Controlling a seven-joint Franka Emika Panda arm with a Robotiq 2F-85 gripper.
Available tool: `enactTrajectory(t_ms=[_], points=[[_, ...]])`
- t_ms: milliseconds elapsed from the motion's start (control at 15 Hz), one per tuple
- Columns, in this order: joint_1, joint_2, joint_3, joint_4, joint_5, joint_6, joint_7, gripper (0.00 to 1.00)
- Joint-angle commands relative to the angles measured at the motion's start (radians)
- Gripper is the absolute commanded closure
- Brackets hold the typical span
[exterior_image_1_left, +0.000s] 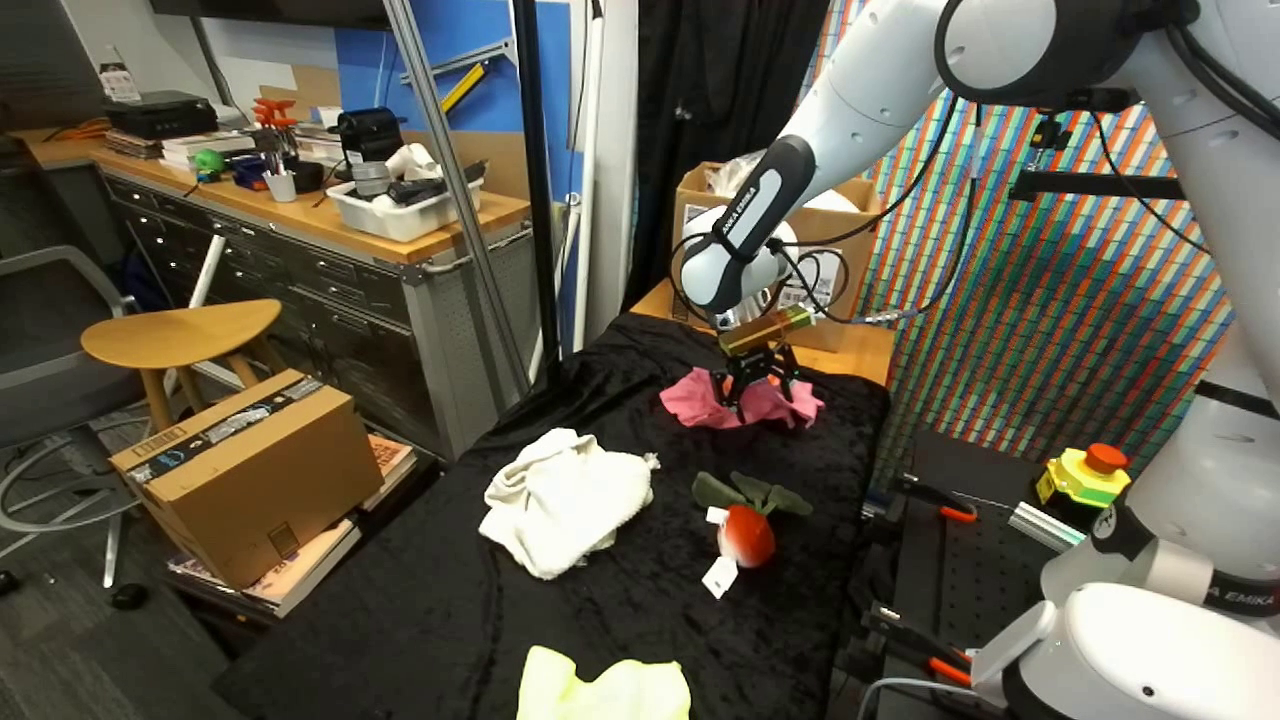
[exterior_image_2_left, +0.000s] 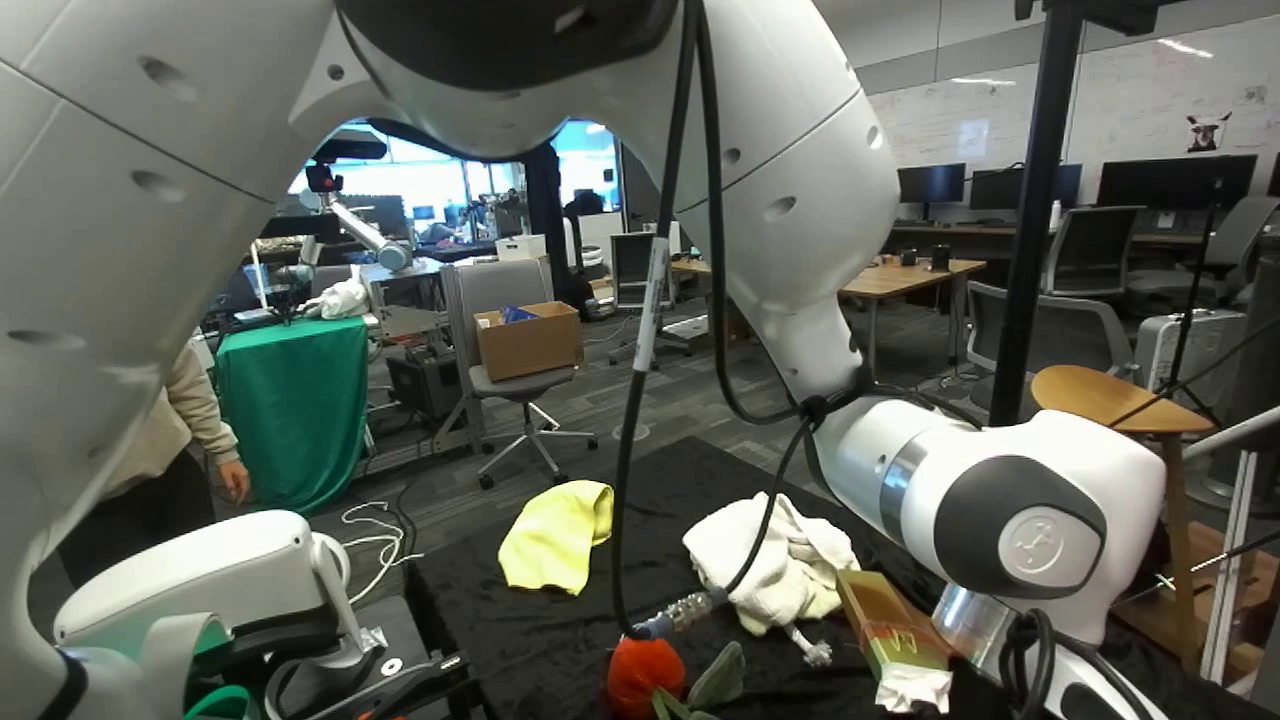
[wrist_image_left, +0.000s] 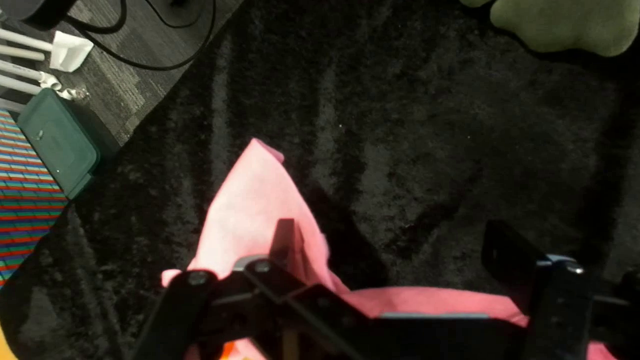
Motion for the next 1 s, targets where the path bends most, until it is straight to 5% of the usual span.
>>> enactTrajectory(t_ms=[0, 533, 800, 933], points=[[-0.009, 0.038, -0.008, 0.048, 0.04, -0.003, 0.02, 0.29], [-0.008, 0.051, -0.005, 0.061, 0.059, 0.006, 0.018, 0.9], [-0.004, 0.045, -0.003, 0.064, 0.059, 0.016, 0.019, 0.97], [-0.003, 0.038, 0.001, 0.06, 0.06, 0.023, 0.012, 0.92]])
